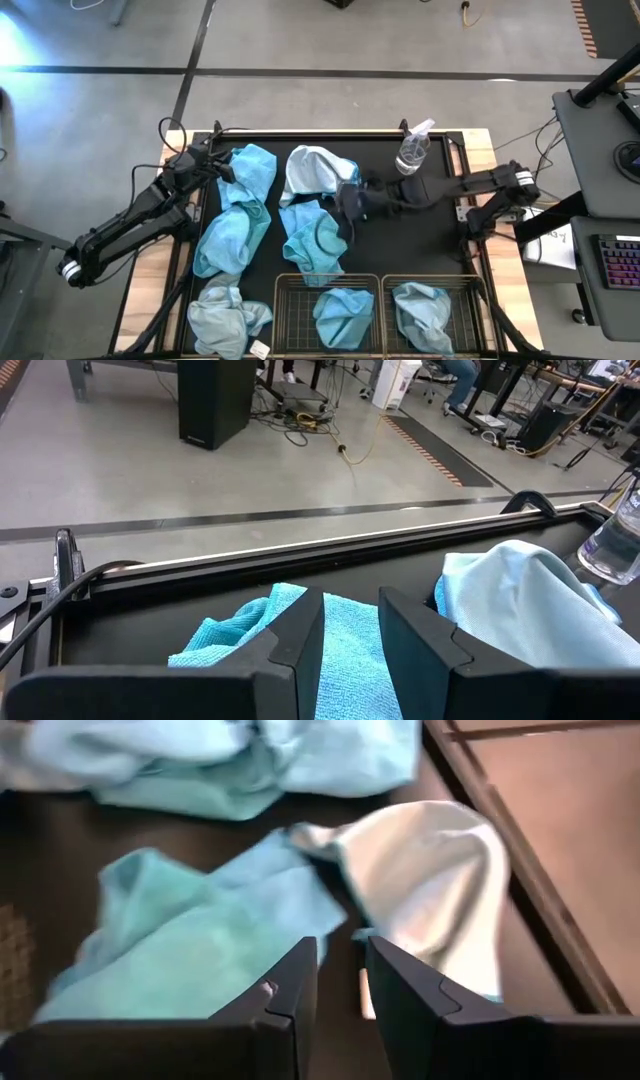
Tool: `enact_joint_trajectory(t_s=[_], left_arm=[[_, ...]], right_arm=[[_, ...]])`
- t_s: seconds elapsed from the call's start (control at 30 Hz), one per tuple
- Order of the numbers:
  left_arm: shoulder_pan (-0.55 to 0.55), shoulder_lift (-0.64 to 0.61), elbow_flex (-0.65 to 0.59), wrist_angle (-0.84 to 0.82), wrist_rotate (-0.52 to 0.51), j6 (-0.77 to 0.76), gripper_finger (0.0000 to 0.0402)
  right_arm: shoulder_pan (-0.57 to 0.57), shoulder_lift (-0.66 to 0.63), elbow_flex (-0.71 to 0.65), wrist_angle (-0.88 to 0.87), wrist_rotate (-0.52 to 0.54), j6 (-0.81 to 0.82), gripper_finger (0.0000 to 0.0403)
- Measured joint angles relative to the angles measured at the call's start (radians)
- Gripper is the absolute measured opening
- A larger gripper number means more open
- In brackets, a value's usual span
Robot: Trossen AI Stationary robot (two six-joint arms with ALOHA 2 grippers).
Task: Sort microfiber towel by color & place in baskets
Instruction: Put the light blue towel into the right wire basket
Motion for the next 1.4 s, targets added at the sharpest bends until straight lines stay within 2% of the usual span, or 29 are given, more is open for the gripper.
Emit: enact_joint_trajectory(t_s=[0.33, 0.43, 0.6, 0.7, 0.83, 1.13, 1.3, 1.4], left_arm=[[0.0, 0.0, 0.0, 0.0, 0.0, 0.032, 0.0084], [0.0, 0.0, 0.0, 0.0, 0.0, 0.04, 0.0084], [0.0, 0.002, 0.0, 0.0, 0.0, 0.046, 0.0084], [0.0, 0.003, 0.0, 0.0, 0.0, 0.073, 0.0084], [0.0, 0.003, 0.0, 0.0, 0.0, 0.09, 0.0084], [0.0, 0.003, 0.0, 0.0, 0.0, 0.094, 0.0084], [0.0, 0.003, 0.0, 0.0, 0.0, 0.099, 0.0084], [0.0, 0.003, 0.0, 0.0, 0.0, 0.114, 0.0084]], right_arm=[[-0.274, 0.06, 0.0, 0.045, -0.019, -0.061, 0.0082], [-0.355, 0.103, 0.0, 0.064, -0.094, -0.058, 0.0082], [-0.446, 0.192, 0.0, 0.081, -0.303, -0.015, 0.0082], [-0.457, 0.246, 0.0, 0.08, -0.406, -0.005, 0.0082], [-0.447, 0.302, 0.028, 0.078, -0.455, -0.006, 0.0082], [-0.422, 0.378, 0.177, -0.028, -0.462, -0.085, 0.0082], [-0.417, 0.381, 0.246, -0.141, -0.533, -0.143, 0.0082], [-0.416, 0.381, 0.276, -0.173, -0.472, -0.138, 0.0082]])
